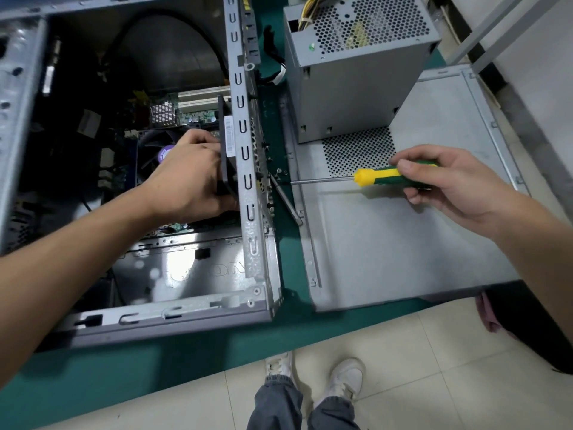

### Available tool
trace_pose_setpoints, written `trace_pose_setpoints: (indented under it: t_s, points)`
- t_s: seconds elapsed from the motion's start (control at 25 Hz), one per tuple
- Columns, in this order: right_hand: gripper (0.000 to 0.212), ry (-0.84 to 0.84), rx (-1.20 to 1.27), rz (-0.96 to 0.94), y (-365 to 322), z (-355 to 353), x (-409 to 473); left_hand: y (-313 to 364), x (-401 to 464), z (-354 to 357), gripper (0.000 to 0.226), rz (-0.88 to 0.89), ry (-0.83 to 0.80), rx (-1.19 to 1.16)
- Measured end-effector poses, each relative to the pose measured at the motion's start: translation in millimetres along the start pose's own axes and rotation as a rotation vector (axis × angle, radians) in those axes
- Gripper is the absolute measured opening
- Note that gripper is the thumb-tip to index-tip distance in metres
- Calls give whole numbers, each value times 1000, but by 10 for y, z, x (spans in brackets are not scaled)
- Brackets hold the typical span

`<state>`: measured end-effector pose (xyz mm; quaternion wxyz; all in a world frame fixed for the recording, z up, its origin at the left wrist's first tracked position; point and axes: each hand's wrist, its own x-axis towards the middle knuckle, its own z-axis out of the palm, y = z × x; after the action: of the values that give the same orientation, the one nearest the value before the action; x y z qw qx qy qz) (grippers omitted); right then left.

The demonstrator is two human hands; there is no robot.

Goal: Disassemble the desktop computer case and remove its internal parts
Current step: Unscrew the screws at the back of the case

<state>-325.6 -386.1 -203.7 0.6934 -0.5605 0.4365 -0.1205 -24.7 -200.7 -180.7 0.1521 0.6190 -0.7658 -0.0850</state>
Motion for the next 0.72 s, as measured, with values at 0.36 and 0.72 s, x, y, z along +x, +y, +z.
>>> trace_pose_setpoints:
  t_s: [0.36, 0.72]
  points:
    - [34, 69, 147, 107, 137, 255, -149, -10, -21, -7, 9, 3, -1, -42]
    - [46, -111, 211, 158, 267, 511, -262, -6, 1, -10, 11, 13, 0, -50]
